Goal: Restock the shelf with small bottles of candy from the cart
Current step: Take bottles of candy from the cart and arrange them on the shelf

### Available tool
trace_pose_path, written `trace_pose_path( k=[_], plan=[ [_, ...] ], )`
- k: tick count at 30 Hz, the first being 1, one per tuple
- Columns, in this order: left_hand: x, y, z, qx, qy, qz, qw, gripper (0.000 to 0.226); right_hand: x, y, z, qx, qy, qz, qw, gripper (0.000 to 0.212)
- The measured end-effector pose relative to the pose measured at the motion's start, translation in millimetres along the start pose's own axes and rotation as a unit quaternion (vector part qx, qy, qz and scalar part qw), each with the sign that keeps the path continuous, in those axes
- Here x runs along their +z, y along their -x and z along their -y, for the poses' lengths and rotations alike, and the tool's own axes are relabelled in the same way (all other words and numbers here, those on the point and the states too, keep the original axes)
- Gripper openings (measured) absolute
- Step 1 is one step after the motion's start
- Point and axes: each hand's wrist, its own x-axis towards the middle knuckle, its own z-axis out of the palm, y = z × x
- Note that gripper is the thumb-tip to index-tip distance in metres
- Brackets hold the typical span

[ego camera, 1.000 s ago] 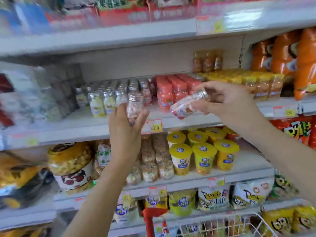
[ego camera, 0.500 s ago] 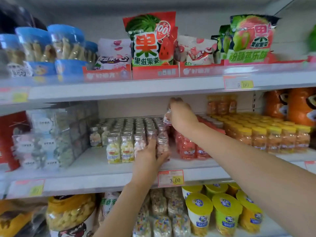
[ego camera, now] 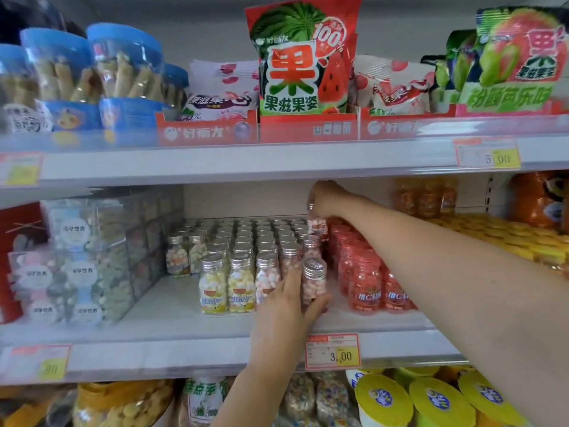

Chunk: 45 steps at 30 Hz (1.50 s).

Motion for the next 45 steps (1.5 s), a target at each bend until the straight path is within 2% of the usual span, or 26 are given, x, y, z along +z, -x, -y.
trace_pose_path(
  k=[2, 4, 7, 8, 9, 12, 14, 16, 19, 22, 23, 25, 27, 28, 31, 33, 35, 37, 38, 41, 45],
  plan=[
    [1.9, 0.4, 1.1, 0.005, 0.0, -0.007, 1.0, 0.068, -6.8, -2.7, -0.9, 0.006, -0.009, 0.061, 0.998, 0.027],
    [3.7, -0.3, 1.4, 0.003, -0.002, -0.009, 1.0, 0.07, -9.5, -6.6, -4.3, 0.02, -0.042, 0.129, 0.991, 0.008],
    [4.3, 0.1, 1.2, 0.0, -0.002, -0.011, 1.0, 0.069, -4.3, -5.0, -12.0, 0.044, -0.104, 0.211, 0.971, 0.013],
    [3.8, 0.2, 0.6, 0.005, 0.002, -0.017, 1.0, 0.068, -2.1, -3.0, -13.3, 0.037, -0.104, 0.216, 0.97, 0.008],
    [3.5, 0.2, 0.6, 0.01, 0.008, -0.027, 1.0, 0.067, -0.4, -0.4, -13.3, 0.023, -0.099, 0.205, 0.973, 0.009],
    [5.0, -1.5, 4.4, 0.05, 0.019, -0.042, 0.998, 0.063, 2.1, 6.1, -11.4, -0.04, -0.018, 0.135, 0.99, 0.036],
    [7.2, -1.8, 6.7, 0.063, 0.018, -0.042, 0.997, 0.058, 7.9, 7.0, -14.5, -0.05, 0.041, 0.099, 0.993, 0.039],
    [7.2, -2.0, 6.9, 0.059, 0.027, -0.04, 0.997, 0.057, 14.5, 5.2, -17.9, -0.052, 0.045, 0.071, 0.995, 0.035],
    [9.0, -2.7, 8.0, 0.064, 0.018, -0.039, 0.997, 0.05, 9.2, 8.8, -21.8, -0.072, 0.024, 0.026, 0.997, 0.032],
    [10.1, -3.0, 9.0, 0.046, 0.009, -0.027, 0.999, 0.041, -14.1, 39.4, -19.1, -0.111, -0.096, -0.043, 0.988, 0.019],
    [10.3, -2.8, 8.7, 0.036, 0.005, -0.02, 0.999, 0.042, -22.6, 55.5, -18.0, -0.137, -0.138, -0.018, 0.981, 0.019],
    [7.6, -2.6, 4.6, 0.022, -0.001, -0.007, 1.0, 0.051, -37.3, 93.9, -14.4, -0.186, -0.198, 0.12, 0.955, 0.028],
    [3.3, -3.1, -1.4, 0.008, 0.0, 0.009, 1.0, 0.059, -40.3, 126.4, -11.2, -0.219, -0.173, 0.216, 0.936, 0.034],
    [1.1, -3.4, -4.1, 0.004, 0.007, 0.02, 1.0, 0.06, -36.6, 135.6, -11.4, -0.235, -0.137, 0.215, 0.938, 0.037],
    [-5.8, -5.0, -13.0, 0.0, 0.038, 0.047, 0.998, 0.057, -24.8, 144.0, -17.4, -0.255, -0.077, 0.135, 0.954, 0.036],
    [-12.2, -9.1, -20.1, 0.01, 0.083, 0.04, 0.996, 0.052, -27.4, 143.6, -24.8, -0.228, -0.1, 0.071, 0.966, 0.031],
    [-16.7, -19.2, -27.2, 0.029, 0.088, 0.003, 0.996, 0.041, -37.0, 141.5, -33.0, -0.17, -0.148, -0.05, 0.973, 0.029],
    [-16.8, -36.1, -32.3, 0.05, -0.008, -0.028, 0.998, 0.034, -44.5, 137.1, -39.4, -0.11, -0.173, -0.161, 0.965, 0.028],
    [-14.6, -45.8, -33.5, 0.06, -0.079, -0.023, 0.995, 0.034, -45.5, 134.2, -40.6, -0.088, -0.163, -0.186, 0.965, 0.03],
    [-7.3, -76.9, -35.3, 0.058, -0.221, 0.058, 0.972, 0.047, -40.8, 119.9, -42.4, -0.053, -0.137, -0.181, 0.973, 0.028],
    [4.5, -106.2, -33.7, 0.066, -0.281, 0.188, 0.939, 0.059, -37.2, 102.9, -41.6, -0.047, -0.169, -0.147, 0.974, 0.024]
  ],
)
